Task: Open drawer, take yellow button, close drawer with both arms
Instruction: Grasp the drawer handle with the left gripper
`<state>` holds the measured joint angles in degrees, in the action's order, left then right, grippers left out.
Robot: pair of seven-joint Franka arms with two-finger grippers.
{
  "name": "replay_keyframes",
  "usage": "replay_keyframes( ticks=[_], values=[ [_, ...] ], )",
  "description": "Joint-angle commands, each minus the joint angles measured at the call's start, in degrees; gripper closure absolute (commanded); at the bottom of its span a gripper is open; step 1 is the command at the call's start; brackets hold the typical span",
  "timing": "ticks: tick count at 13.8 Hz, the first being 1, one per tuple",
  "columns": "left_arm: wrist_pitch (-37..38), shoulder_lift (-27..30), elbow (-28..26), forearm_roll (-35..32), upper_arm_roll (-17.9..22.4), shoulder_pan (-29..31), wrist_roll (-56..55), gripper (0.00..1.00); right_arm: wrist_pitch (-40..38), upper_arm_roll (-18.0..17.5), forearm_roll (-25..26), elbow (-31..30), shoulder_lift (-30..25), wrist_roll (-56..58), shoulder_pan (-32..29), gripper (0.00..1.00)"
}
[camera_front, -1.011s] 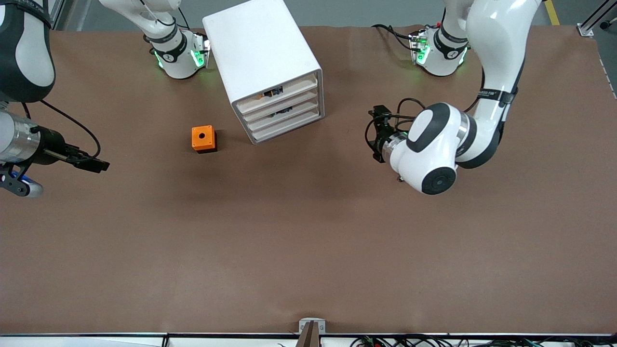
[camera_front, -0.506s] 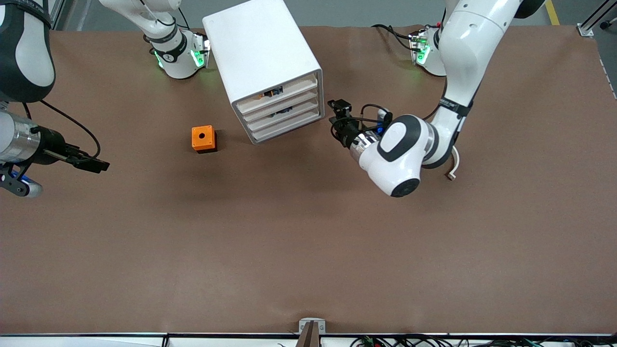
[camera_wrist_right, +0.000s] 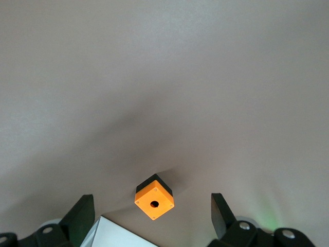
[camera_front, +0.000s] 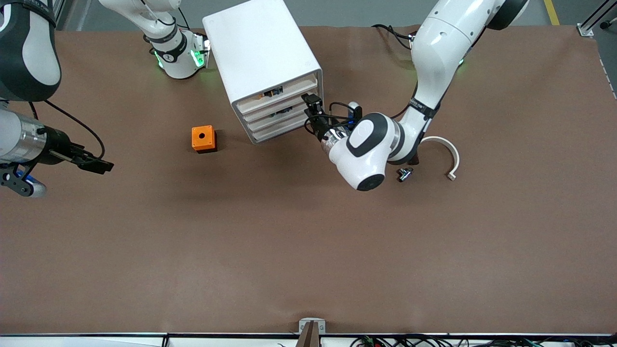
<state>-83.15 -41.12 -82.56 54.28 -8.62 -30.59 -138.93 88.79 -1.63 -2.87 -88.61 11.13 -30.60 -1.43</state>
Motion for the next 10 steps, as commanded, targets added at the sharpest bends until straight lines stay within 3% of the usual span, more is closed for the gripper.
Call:
replay_keyframes(
  ticks=[1, 3, 7, 9, 10],
  values=[
    [-0.34, -1.76, 1.35, 1.44, 0.45, -2.36, -1.08, 0.46, -0.46, 0.14, -0.55, 0.10, -0.41, -3.31, 0.73, 0.00],
    [-0.61, -2.12, 1.35, 1.61, 0.45, -3.50, -1.08, 0.49, -0.46, 0.14, -0.55, 0.10, -0.41, -4.99, 1.60, 0.00],
    [-0.69, -2.30, 1.35, 2.23, 0.45, -4.74, -0.99, 0.69, -0.46, 0.14, -0.55, 0.19, -0.41, -6.83, 2.04, 0.00],
    [-0.69, -2.30, 1.35, 2.58, 0.45, -5.27, -0.99, 1.00, -0.46, 0.05, -0.64, 0.36, -0.58, -9.81, 2.48, 0.00],
    [-0.69, -2.30, 1.35, 2.58, 0.53, -5.18, -0.90, 1.00, -0.55, 0.05, -0.64, 0.28, -0.76, -13.57, 4.23, 0.00]
  ],
)
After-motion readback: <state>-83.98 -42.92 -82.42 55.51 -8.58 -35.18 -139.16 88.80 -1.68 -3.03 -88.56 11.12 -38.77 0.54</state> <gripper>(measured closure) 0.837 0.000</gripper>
